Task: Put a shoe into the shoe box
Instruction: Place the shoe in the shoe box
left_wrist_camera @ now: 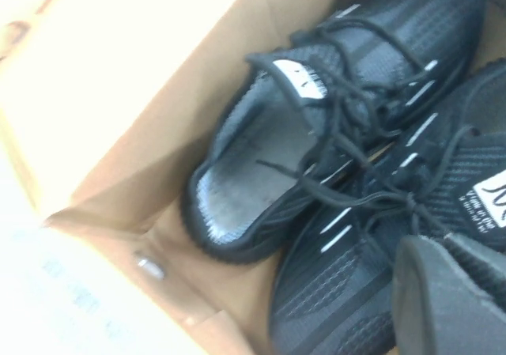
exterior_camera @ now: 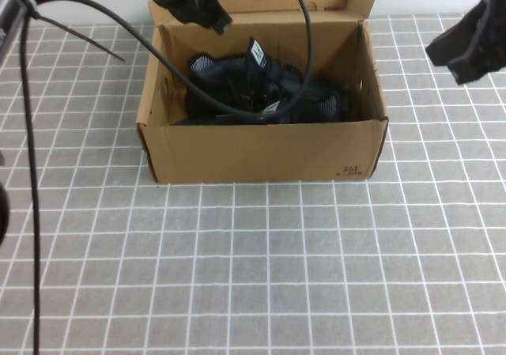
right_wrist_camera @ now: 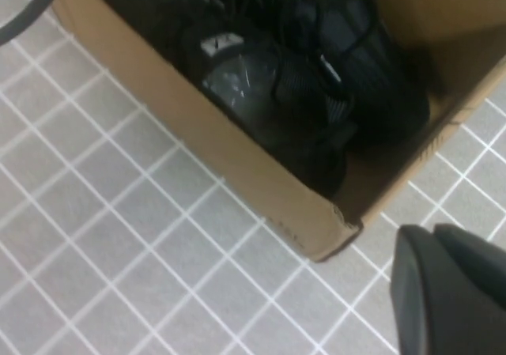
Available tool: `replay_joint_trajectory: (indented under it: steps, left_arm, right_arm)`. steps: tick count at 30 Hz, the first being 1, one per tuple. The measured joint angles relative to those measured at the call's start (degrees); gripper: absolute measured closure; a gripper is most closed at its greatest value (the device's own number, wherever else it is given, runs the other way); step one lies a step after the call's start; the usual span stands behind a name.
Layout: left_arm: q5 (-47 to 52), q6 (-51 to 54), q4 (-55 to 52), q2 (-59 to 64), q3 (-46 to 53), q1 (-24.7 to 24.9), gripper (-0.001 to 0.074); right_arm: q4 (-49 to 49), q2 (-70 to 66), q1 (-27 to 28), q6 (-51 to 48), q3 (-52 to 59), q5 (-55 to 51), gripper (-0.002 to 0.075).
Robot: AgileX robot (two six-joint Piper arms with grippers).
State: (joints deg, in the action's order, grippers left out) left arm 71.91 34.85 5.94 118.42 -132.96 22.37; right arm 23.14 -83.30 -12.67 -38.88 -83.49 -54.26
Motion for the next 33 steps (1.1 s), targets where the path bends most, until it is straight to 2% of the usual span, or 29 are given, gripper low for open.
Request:
replay_joint_trajectory:
  steps: [13,22,28,33]
  left_arm:
    - [0.6,-10.9,-7.4,-13.5,-0.3,0.0,0.0735]
    - [0.8,-16.5,-11.4,-22.9,-0.4,0.0,0.0736]
    - [0.6,-17.4,-11.2,-27.3,0.2,0.0,0.0736]
    - [-1.5,-17.8,-10.2,-36.1,10.0,0.0,0.0736]
  right_arm:
    - [1.2,1.4,0.0,4.5,-3.0,-10.3,0.0742]
    - [-2.5,12.0,0.0,16.4,-3.0,-11.4,0.0742]
    - [-5.1,22.9,0.0,21.3,2.3,-12.6,0.0742]
    - [-5.3,34.5,0.0,23.6,11.5,-11.6,0.0742]
